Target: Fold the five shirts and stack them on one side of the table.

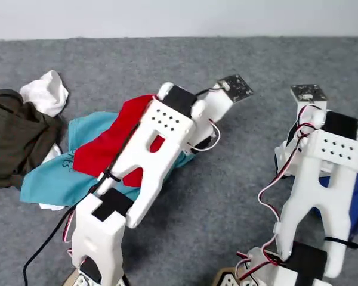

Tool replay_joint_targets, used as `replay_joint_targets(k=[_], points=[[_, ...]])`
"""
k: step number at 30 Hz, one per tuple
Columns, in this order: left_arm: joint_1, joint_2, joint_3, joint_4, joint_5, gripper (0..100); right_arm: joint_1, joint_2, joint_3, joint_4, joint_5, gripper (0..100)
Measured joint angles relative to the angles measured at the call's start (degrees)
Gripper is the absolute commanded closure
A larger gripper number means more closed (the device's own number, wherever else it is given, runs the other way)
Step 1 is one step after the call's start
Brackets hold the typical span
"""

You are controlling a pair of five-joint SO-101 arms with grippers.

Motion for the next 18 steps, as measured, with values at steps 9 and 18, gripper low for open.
replay_joint_targets(k=[9,18], points=[[-13.2,-7.4,0.0,0.0,6.1,83,0.0,0.0,0.0,0.1,0.0,74.0],[-34.1,-8.4,6.2,0.0,9.9,83,0.0,0.0,0.0,0.1,0.0,74.0]])
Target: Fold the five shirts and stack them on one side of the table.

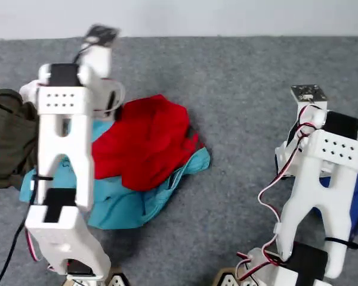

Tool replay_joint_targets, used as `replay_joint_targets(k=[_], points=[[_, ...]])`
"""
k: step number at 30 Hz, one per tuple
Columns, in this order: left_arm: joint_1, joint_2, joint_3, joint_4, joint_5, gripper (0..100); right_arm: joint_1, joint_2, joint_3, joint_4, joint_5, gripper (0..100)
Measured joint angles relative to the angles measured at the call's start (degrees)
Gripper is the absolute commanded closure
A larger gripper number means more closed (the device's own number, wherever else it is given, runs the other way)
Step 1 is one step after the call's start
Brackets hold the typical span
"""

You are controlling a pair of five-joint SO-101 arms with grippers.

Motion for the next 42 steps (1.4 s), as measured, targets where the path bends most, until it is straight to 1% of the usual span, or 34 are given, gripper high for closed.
replay_joint_targets(k=[4,7,9,12,17,20,22,26,29,32,34,36,37,39,41,42], points=[[-2.6,2.5,8.8,0.0,-0.2,83,-0.4,0.0,0.0,0.0,0.1,74.0],[-5.8,5.6,11.1,-0.2,-0.2,83,-4.3,0.0,0.0,-1.5,0.1,74.0],[-8.2,7.2,11.1,-0.3,-0.1,83,-9.2,0.0,0.0,-3.6,0.1,74.0],[-11.9,7.7,11.5,-0.3,-0.2,83,-18.8,0.0,0.0,-8.2,0.1,74.0],[-19.5,7.8,11.5,-0.3,-1.2,83,-34.1,0.0,0.0,-19.6,0.1,73.9],[-24.9,7.8,11.5,-0.3,-1.8,83,-40.7,0.0,0.0,-25.5,0.1,73.7],[-27.9,7.8,11.5,-0.3,-1.8,83,-45.1,0.4,0.0,-27.3,0.1,73.7],[-30.1,7.8,14.4,-0.4,-1.8,83,-52.0,5.3,0.0,-28.6,0.1,73.7],[-29.9,7.9,18.0,-0.4,-3.9,83,-54.2,11.4,0.0,-30.2,0.3,73.9],[-29.5,8.2,20.8,-0.4,-5.4,83,-54.0,19.6,-2.3,-32.8,1.8,75.7],[-29.2,8.2,21.5,-1.0,-5.8,83,-53.3,26.4,-5.6,-33.1,2.9,84.2],[-29.0,8.2,22.0,-1.1,-6.0,83,-52.0,33.1,-10.3,-33.0,3.8,97.1],[-28.9,8.2,22.2,-1.1,-6.0,83,-51.0,36.5,-13.2,-32.5,4.4,99.8],[-28.6,8.2,22.5,-1.1,-6.0,83,-48.6,42.0,-20.0,-29.6,5.1,96.1],[-28.4,8.2,22.5,-1.1,-6.0,83,-46.2,45.5,-27.3,-24.4,5.4,99.3],[-28.4,8.2,22.5,-1.1,-6.0,83,-45.1,46.2,-30.9,-20.9,5.5,98.6]])
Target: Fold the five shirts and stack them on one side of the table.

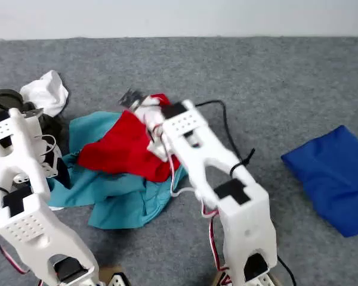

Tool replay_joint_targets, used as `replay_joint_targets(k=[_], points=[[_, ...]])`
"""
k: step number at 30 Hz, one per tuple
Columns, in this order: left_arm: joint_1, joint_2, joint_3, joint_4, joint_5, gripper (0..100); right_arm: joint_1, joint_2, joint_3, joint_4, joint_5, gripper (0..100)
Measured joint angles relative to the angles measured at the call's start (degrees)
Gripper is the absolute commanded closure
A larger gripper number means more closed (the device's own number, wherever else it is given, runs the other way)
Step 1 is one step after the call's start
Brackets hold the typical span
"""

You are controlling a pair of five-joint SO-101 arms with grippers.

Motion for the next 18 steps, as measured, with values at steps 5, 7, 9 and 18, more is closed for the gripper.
replay_joint_targets(k=[5,7,9,18], points=[[0.0,0.0,0.0,-1.1,0.0,83,6.8,0.4,-20.0,18.0,0.2,98.8],[0.3,0.0,0.0,-1.1,0.0,83,9.6,-0.6,-28.6,23.4,0.3,98.8],[1.0,0.0,0.0,-1.1,0.0,83,12.8,-3.6,-34.7,24.2,0.4,98.8],[15.8,0.0,0.0,-1.1,0.0,83,28.7,-18.1,-29.7,24.3,-0.6,98.8]])
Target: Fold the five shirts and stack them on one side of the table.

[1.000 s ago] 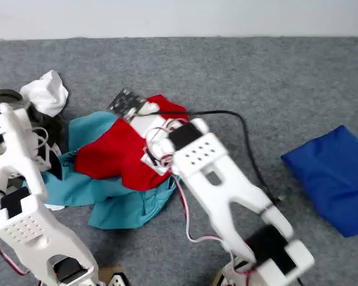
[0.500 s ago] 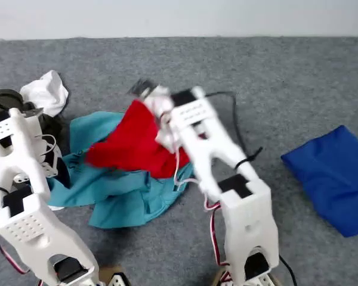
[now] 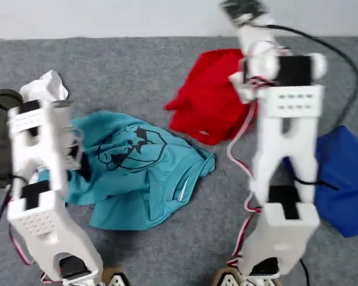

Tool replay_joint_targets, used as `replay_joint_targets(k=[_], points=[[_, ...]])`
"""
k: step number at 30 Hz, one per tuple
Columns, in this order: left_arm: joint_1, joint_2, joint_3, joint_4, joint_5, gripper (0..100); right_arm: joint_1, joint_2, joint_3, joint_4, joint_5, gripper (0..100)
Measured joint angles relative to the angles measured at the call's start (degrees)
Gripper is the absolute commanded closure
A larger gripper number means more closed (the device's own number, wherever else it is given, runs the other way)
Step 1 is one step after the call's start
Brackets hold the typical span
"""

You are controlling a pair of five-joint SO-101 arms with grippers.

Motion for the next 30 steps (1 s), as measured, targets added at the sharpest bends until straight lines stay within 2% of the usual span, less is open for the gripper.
replay_joint_targets(k=[6,12,18,21,25,27,30], points=[[17.5,0.0,-5.3,0.0,0.0,83,10.4,-7.0,15.4,0.0,-3.8,98.8],[31.6,1.0,-12.4,-0.8,0.0,83,16.0,-14.8,28.7,-1.8,-4.0,98.8],[44.7,11.2,-12.9,-6.2,-0.2,83,18.5,-22.2,37.5,-4.7,-4.0,98.8],[45.2,16.7,-14.9,-11.1,-0.3,83,18.5,-24.9,41.3,-6.7,-4.0,98.8],[41.4,22.3,-24.4,-6.9,-0.3,83,18.5,-27.7,44.9,-8.8,-4.0,98.8],[37.7,24.9,-30.2,-2.9,-0.3,83,18.5,-28.5,46.2,-9.2,-4.0,98.8],[27.9,28.2,-37.8,1.0,-0.3,83,18.5,-28.7,46.8,-10.0,-4.0,98.8]])
